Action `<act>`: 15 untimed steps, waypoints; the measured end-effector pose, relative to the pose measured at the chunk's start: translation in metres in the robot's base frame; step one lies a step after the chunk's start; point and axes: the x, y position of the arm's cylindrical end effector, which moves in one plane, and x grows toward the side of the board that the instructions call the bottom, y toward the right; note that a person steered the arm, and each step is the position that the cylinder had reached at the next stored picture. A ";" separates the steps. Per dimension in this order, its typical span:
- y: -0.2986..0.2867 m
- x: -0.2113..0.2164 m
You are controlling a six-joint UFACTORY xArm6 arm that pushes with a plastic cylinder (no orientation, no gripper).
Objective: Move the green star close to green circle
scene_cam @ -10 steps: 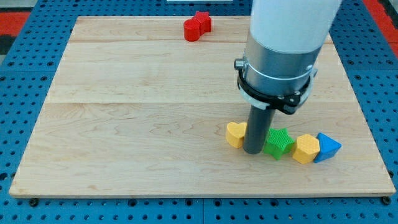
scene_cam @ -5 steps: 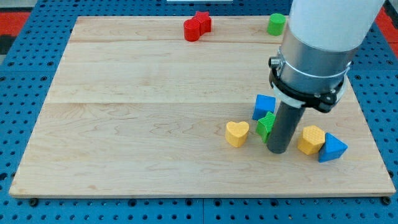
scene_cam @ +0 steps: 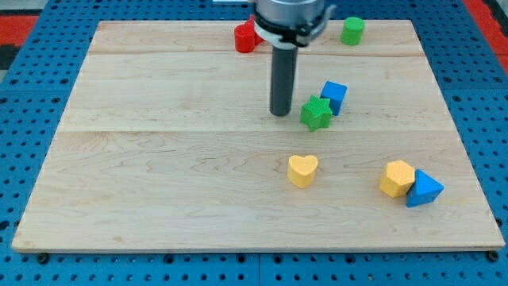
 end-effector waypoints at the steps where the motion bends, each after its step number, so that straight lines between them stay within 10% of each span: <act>1: 0.001 0.035; 2: 0.054 0.081; 8: 0.103 -0.059; 12: 0.153 -0.020; 15: 0.170 -0.088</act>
